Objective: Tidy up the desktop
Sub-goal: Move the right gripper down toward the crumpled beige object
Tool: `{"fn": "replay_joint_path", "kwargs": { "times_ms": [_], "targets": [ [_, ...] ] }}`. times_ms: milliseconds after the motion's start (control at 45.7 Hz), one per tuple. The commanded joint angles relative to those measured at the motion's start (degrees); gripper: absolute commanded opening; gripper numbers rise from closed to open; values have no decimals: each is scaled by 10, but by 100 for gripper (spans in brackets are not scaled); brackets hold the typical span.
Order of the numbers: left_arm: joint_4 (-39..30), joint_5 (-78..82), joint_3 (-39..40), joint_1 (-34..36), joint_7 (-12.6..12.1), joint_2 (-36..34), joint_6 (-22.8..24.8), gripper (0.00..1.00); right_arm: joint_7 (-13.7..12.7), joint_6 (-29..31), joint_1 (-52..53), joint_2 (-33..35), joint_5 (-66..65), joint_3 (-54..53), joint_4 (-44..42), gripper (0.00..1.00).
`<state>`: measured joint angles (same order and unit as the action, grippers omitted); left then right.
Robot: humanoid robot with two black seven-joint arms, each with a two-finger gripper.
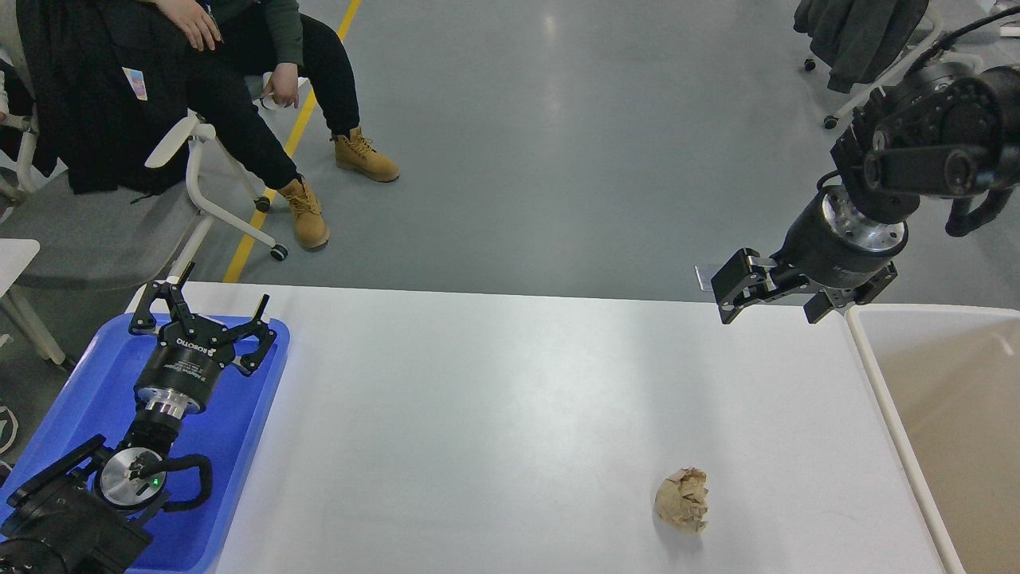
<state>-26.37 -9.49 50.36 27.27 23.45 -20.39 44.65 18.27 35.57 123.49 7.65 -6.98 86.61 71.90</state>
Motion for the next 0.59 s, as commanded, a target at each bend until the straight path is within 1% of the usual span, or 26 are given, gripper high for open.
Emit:
{"fn": "replay_joint_path", "kwargs": {
  "times_ms": [0, 372, 569],
  "targets": [
    [0, 0, 0, 1, 0, 0, 0, 99, -2, 14, -2, 3, 6, 0, 0, 100],
    [0, 0, 0, 0, 0, 0, 0, 99, -3, 15, 6, 6, 2, 7, 0, 100],
    [0, 0, 0, 1, 0, 0, 0, 99, -3, 35, 18, 12, 0, 8, -5, 100]
  ]
}}
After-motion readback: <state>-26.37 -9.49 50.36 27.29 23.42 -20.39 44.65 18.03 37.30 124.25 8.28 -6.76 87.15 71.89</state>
